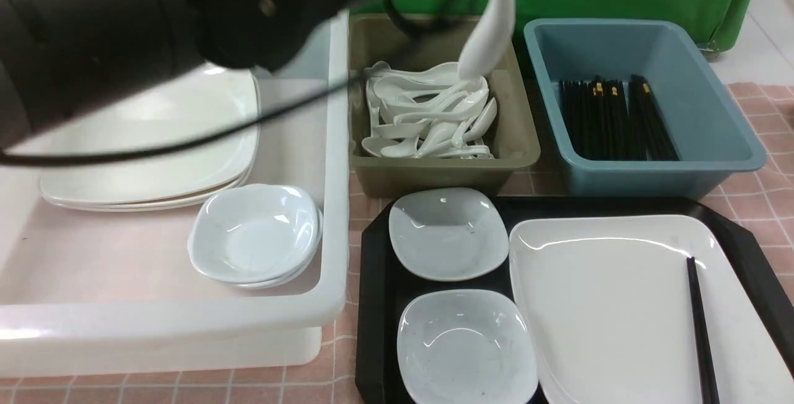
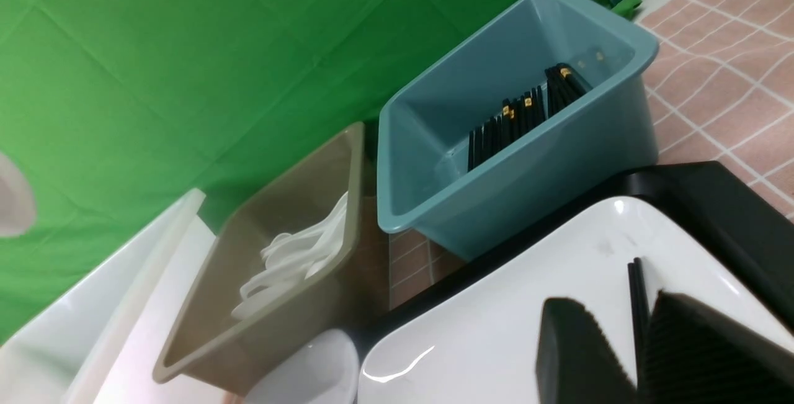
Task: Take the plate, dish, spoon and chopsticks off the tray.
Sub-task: Use the left arm to put the soup spoon into the small storage box in the middle
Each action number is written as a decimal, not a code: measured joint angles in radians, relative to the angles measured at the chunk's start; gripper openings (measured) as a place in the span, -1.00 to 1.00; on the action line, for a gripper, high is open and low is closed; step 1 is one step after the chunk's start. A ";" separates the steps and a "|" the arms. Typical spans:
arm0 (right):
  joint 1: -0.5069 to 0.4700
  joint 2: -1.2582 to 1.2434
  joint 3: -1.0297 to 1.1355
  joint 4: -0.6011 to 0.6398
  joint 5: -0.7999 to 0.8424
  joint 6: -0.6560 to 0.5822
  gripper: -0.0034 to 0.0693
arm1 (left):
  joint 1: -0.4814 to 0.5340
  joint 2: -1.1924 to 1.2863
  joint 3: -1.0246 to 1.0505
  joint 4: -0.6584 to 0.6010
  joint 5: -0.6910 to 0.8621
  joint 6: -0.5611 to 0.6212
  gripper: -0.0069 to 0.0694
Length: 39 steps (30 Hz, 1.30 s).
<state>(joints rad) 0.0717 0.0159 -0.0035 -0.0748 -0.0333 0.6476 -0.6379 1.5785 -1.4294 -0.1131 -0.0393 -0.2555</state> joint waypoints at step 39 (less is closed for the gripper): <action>0.000 0.000 0.000 0.000 0.000 0.000 -0.25 | 0.282 0.444 -0.326 1.220 -0.495 -1.388 -0.78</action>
<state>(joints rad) 0.0717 0.0159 -0.0035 -0.0748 -0.0333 0.6476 -0.3564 2.0222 -1.7552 1.1067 -0.5345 -1.6431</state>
